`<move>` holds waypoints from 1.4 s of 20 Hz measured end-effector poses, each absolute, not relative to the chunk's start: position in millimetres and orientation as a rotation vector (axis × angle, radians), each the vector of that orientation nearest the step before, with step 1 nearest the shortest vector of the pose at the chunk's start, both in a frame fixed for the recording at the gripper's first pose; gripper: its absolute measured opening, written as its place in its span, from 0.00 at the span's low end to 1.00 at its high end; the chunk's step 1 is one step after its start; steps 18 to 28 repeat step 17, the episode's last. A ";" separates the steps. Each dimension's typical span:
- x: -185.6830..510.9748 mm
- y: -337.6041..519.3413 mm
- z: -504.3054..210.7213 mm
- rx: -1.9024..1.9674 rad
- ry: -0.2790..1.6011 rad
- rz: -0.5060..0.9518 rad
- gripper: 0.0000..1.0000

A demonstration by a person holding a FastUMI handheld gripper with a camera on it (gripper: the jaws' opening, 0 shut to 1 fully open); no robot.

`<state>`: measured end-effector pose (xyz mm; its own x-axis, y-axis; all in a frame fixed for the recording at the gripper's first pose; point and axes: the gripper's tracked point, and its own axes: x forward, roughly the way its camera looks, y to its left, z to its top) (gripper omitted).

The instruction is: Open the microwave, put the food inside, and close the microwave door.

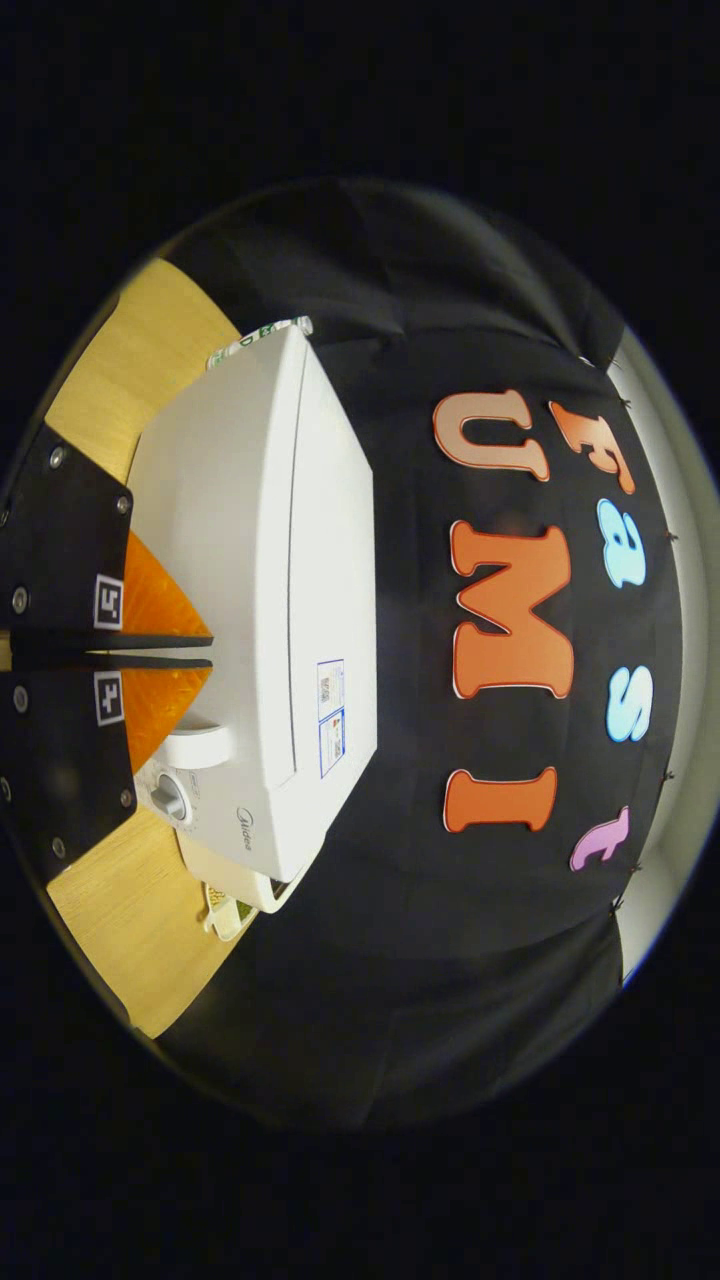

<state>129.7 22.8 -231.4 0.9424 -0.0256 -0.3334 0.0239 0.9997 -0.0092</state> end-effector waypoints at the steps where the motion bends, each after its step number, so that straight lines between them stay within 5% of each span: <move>1: 123.5 18.5 -220.8 0.040 0.339 -0.028 0.01; 8: 98.3 -23.7 -153.9 0.015 0.291 -0.124 0.01; 12: 107.0 -29.9 -82.9 -0.069 0.221 -0.113 0.17; 17: 119.5 -29.4 13.5 -0.087 0.130 -0.072 0.57; 28: 119.5 -29.4 13.5 -0.087 0.130 -0.072 0.57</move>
